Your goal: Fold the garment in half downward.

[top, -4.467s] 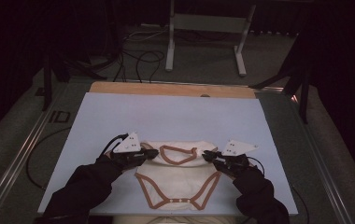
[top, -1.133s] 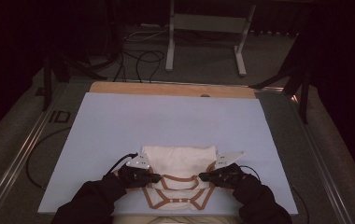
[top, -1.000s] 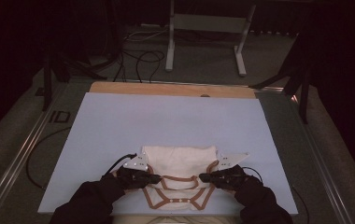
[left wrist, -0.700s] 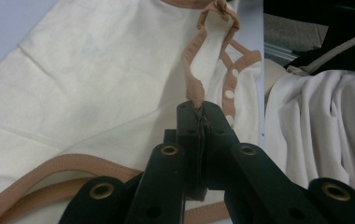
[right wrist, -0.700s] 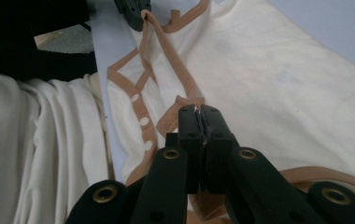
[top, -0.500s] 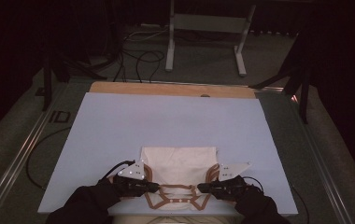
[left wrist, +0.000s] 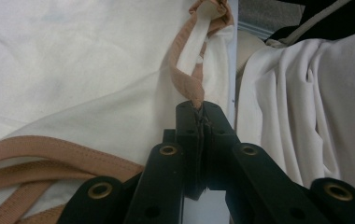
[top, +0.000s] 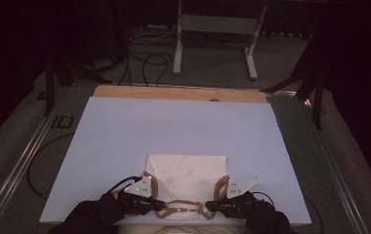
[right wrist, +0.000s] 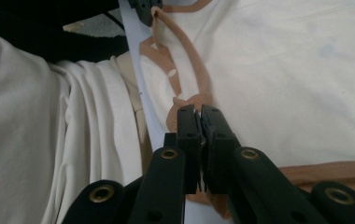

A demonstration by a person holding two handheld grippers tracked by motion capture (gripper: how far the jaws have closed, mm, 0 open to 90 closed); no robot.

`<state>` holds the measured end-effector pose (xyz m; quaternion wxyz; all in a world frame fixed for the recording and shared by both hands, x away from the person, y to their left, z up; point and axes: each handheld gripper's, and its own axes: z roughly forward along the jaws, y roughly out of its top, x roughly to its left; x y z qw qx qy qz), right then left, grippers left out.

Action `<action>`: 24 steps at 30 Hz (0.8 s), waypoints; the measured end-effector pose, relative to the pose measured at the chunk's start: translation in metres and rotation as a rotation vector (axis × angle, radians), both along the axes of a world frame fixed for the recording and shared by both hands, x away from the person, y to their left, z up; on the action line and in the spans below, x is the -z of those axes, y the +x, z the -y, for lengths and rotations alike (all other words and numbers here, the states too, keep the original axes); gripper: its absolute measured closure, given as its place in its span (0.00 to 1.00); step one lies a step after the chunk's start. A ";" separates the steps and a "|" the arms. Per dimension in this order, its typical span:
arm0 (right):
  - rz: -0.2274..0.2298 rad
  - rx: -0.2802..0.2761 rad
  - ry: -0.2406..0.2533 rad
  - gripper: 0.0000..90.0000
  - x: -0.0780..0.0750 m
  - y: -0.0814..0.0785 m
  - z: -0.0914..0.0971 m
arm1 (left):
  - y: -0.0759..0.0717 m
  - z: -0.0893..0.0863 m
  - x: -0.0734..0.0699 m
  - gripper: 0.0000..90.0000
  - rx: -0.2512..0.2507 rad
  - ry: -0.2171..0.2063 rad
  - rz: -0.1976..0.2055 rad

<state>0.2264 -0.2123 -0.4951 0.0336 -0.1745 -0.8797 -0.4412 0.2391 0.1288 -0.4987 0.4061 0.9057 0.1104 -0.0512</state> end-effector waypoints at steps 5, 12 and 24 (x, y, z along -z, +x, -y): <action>-0.020 -0.027 -0.007 0.90 0.002 -0.003 -0.002 | -0.003 0.001 0.002 0.94 0.044 0.014 -0.017; -0.068 -0.062 0.007 0.68 0.003 -0.004 -0.003 | -0.006 -0.001 0.003 0.86 0.080 0.024 -0.029; -0.031 0.024 0.080 0.53 -0.009 0.005 0.010 | -0.008 -0.005 -0.002 0.77 0.105 0.015 -0.034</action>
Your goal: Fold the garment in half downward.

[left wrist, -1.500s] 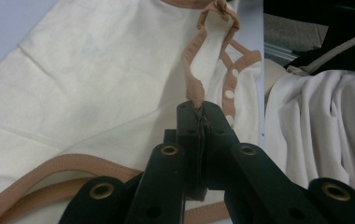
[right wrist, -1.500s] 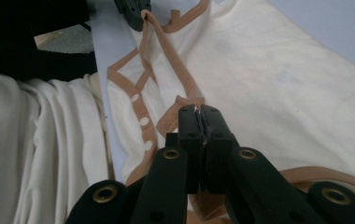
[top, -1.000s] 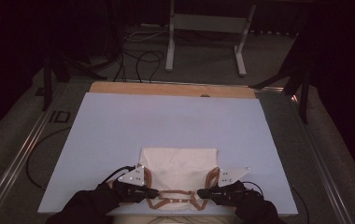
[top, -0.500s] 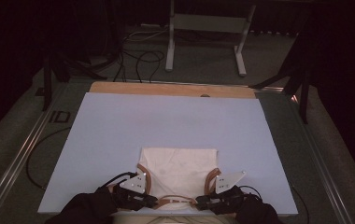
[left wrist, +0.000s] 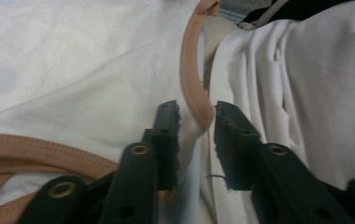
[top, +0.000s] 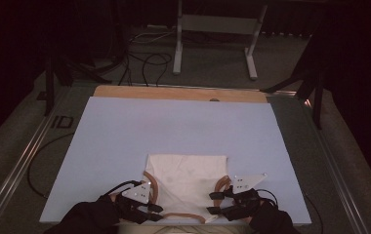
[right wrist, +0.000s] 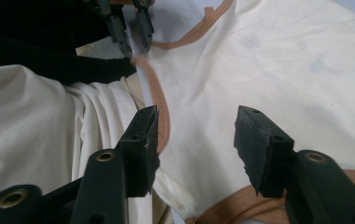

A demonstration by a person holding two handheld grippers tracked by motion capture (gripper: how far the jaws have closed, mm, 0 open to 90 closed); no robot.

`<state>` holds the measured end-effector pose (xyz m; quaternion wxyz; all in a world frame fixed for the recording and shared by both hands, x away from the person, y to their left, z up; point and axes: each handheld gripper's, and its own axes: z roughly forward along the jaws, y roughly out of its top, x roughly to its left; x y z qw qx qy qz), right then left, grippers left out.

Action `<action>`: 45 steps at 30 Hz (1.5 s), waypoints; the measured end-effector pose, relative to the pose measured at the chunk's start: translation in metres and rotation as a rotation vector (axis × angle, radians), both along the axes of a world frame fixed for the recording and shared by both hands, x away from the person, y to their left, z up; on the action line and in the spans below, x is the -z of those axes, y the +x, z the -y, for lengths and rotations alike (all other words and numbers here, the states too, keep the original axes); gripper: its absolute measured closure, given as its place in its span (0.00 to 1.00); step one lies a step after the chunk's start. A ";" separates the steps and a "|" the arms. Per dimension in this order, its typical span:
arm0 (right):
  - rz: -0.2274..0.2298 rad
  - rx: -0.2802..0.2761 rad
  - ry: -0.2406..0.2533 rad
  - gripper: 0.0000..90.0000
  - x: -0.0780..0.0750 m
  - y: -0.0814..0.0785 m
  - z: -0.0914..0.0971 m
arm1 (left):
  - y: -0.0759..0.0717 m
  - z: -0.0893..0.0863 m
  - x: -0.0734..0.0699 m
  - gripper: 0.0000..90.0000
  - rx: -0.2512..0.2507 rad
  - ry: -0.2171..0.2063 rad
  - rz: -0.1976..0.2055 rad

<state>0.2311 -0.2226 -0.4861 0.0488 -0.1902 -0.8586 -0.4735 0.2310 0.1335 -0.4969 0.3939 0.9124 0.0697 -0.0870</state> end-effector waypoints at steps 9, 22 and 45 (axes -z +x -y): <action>0.014 0.061 0.053 0.23 -0.006 0.008 0.004 | 0.004 -0.010 -0.013 0.49 -0.103 -0.075 0.052; 0.144 0.109 0.024 0.12 -0.018 0.030 0.003 | 0.026 -0.013 -0.029 0.04 -0.235 -0.134 0.133; 0.222 0.264 -0.011 0.12 -0.017 0.078 0.016 | 0.084 -0.021 -0.031 0.01 -0.383 -0.111 0.189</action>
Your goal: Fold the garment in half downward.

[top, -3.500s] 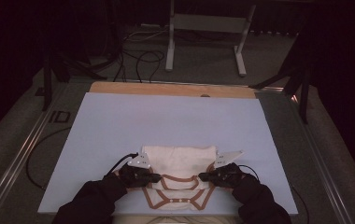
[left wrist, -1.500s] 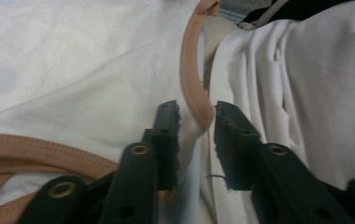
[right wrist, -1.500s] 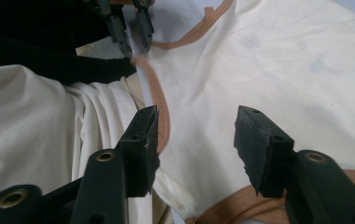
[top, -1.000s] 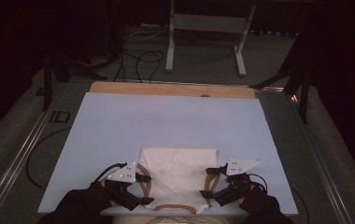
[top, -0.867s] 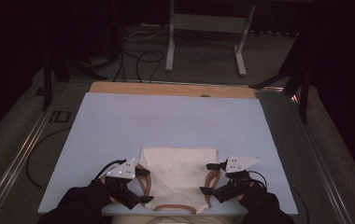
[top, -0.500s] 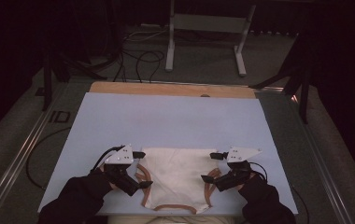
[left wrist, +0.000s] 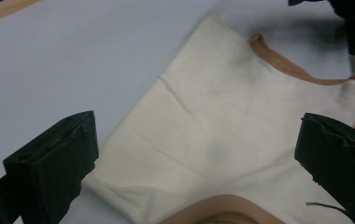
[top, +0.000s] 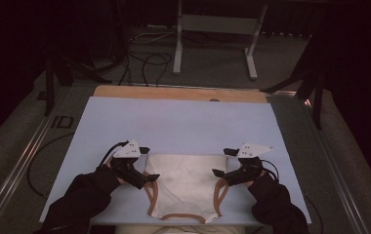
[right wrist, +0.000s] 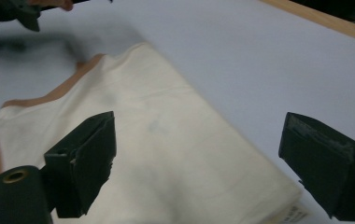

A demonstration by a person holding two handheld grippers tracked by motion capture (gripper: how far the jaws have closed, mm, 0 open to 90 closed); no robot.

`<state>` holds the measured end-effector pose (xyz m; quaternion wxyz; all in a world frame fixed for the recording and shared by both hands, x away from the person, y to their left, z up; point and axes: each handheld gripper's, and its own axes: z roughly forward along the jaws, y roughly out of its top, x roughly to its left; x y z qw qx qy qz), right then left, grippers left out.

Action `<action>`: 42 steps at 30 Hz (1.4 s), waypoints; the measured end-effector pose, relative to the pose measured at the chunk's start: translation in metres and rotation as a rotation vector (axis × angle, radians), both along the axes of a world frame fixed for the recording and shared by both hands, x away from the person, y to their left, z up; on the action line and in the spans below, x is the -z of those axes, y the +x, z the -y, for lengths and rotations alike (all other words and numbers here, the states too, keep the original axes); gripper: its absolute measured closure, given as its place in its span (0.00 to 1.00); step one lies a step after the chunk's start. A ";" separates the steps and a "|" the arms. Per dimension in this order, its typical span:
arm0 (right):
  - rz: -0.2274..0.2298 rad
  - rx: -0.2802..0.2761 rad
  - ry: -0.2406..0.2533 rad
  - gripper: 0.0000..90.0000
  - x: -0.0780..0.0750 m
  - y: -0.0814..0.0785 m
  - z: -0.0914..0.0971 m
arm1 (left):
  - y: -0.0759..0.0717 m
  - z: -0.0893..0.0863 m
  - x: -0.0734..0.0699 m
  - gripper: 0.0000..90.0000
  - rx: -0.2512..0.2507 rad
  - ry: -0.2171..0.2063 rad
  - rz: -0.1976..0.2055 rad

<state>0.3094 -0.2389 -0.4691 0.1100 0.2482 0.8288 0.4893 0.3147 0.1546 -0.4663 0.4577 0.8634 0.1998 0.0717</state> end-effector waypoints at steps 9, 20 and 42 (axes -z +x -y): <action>-0.025 0.030 0.010 0.11 0.004 0.022 0.003 | 0.021 -0.001 0.010 0.04 -0.068 0.020 0.001; -0.095 0.046 -0.033 0.11 0.021 0.042 0.008 | 0.047 -0.003 0.031 0.17 -0.127 0.062 -0.052; -0.221 0.044 -0.114 0.33 0.046 0.055 0.011 | 0.058 -0.007 0.051 0.58 -0.151 0.169 -0.165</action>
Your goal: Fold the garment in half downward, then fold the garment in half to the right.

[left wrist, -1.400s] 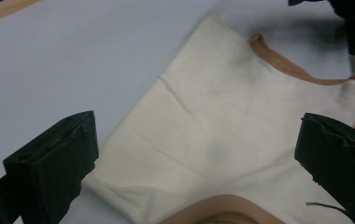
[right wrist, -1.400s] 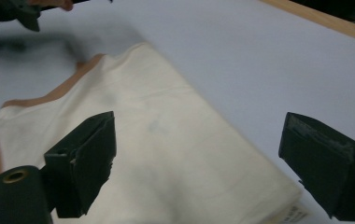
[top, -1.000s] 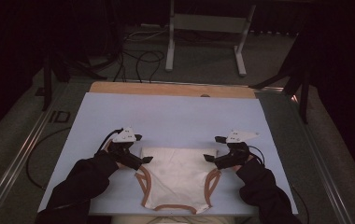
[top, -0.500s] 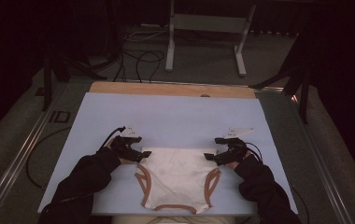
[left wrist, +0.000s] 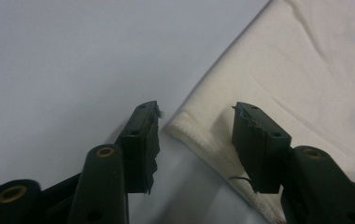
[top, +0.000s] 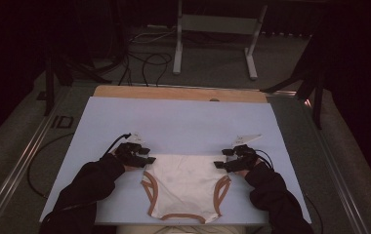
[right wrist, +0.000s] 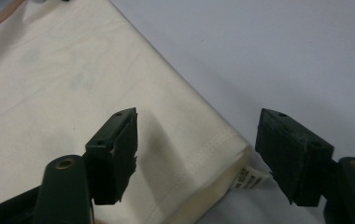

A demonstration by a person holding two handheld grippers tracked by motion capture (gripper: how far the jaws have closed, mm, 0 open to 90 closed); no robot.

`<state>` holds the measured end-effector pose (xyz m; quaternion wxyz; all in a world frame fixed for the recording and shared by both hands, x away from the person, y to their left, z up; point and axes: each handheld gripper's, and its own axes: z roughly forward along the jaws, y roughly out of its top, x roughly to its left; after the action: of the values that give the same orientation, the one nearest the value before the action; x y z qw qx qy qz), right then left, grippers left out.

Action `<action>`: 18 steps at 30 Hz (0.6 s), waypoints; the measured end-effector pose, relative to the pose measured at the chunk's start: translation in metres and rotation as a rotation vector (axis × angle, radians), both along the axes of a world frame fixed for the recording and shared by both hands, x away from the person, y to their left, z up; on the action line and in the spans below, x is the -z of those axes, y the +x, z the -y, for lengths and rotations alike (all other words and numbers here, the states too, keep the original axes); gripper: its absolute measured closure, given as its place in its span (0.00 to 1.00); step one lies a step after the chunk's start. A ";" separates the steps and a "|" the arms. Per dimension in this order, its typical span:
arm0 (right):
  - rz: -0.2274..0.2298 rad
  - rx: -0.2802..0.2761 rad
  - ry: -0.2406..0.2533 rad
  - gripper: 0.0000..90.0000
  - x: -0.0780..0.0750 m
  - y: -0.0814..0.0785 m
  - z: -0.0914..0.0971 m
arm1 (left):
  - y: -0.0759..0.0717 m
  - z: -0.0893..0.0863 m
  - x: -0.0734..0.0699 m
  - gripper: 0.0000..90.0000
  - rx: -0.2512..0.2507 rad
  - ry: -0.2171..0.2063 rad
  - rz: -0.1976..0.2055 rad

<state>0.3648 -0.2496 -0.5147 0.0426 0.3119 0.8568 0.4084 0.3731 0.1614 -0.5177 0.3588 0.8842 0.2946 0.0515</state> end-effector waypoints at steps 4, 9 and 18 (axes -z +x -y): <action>-0.010 -0.016 -0.009 0.47 0.002 0.000 0.000 | -0.001 0.000 0.000 0.66 0.000 -0.005 -0.008; -0.014 -0.019 -0.019 0.61 0.002 0.000 0.001 | 0.001 0.001 0.000 0.77 0.001 -0.006 -0.020; 0.006 -0.062 -0.056 0.94 0.000 -0.004 -0.002 | -0.001 0.004 0.000 0.97 0.004 -0.023 -0.041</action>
<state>0.3607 -0.2480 -0.5150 0.0413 0.2828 0.8770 0.3862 0.3719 0.1570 -0.5175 0.3628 0.8815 0.3007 0.0294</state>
